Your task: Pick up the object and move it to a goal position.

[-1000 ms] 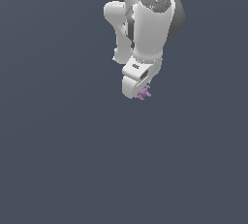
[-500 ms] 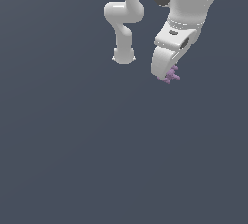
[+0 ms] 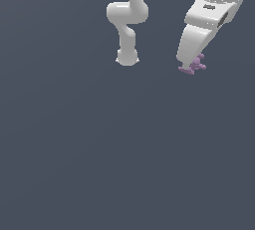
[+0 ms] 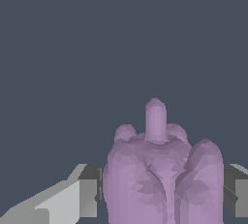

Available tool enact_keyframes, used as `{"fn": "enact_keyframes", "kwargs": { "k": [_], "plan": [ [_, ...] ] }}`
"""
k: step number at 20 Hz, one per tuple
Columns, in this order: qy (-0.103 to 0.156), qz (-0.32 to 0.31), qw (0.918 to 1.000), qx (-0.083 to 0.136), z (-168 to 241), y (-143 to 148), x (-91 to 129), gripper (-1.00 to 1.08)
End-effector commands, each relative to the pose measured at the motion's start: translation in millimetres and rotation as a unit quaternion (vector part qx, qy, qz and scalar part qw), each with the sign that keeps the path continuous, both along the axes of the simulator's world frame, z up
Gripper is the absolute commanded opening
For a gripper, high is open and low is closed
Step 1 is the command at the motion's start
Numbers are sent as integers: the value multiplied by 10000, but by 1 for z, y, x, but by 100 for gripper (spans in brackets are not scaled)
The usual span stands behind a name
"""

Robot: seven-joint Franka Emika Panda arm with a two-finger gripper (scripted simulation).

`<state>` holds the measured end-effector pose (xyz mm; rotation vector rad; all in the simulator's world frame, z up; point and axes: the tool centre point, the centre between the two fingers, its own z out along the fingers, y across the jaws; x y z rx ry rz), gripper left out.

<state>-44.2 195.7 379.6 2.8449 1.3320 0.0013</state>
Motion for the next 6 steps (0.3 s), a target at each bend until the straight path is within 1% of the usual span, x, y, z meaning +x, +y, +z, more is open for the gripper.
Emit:
{"fn": "enact_keyframes", "kwargs": {
  "k": [1,6],
  "plan": [
    [4,-5,10000,-1,6,5,1,-100],
    [4,-5,10000,-1,10,9,1,-100]
  ]
}}
